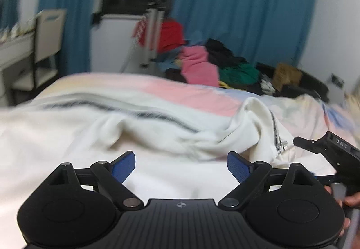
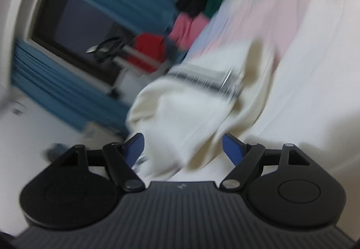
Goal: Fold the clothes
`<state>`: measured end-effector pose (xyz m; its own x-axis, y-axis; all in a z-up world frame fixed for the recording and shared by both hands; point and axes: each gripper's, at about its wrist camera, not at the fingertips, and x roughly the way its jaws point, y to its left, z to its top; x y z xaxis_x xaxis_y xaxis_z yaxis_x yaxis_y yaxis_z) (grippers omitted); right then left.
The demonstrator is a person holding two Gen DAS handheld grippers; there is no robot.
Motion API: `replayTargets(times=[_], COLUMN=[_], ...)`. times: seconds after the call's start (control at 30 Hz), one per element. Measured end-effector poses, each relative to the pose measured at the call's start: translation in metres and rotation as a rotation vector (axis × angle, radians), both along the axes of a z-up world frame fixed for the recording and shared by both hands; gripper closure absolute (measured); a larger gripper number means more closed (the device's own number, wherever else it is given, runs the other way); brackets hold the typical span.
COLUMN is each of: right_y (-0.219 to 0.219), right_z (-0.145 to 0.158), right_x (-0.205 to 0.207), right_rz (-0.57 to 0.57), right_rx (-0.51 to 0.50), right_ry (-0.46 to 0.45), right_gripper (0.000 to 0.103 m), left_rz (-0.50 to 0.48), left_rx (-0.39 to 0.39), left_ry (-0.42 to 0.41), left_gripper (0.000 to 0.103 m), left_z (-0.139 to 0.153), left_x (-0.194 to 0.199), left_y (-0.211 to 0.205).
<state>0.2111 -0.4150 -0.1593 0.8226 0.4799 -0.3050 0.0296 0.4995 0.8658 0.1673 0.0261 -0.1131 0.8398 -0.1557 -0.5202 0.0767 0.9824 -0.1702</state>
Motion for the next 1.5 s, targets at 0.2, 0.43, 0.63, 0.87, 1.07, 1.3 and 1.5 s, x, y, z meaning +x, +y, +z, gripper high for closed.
replayTargets(times=[0.2, 0.43, 0.63, 0.87, 1.07, 1.3, 1.5], right_y=[0.011, 0.055, 0.085, 0.056, 0.015, -0.013, -0.051], right_z=[-0.009, -0.027, -0.061, -0.047, -0.004, 0.126, 0.203], right_x=[-0.013, 0.007, 0.036, 0.034, 0.084, 0.16, 0.157], right_rz=[0.042, -0.091, -0.377, -0.656, -0.548, -0.477, -0.43], right_rx=[0.283, 0.594, 0.767, 0.641, 0.184, -0.283, -0.422], right_ry=[0.055, 0.153, 0.222, 0.228, 0.439, 0.28, -0.128], right_gripper=[0.024, 0.018, 0.018, 0.019, 0.089, 0.096, 0.097], left_rz=[0.066, 0.092, 0.122, 0.14, 0.135, 0.145, 0.122], left_rx=[-0.131, -0.213, -0.382, -0.506, -0.498, -0.479, -0.466], left_ry=[0.02, 0.027, 0.088, 0.151, 0.161, 0.124, 0.106], left_gripper=[0.01, 0.01, 0.01, 0.01, 0.01, 0.01, 0.01], left_z=[-0.007, -0.035, -0.06, -0.075, -0.076, -0.071, -0.069], left_x=[-0.017, 0.004, 0.021, 0.036, 0.038, 0.035, 0.037], left_y=[0.037, 0.055, 0.084, 0.097, 0.093, 0.091, 0.086])
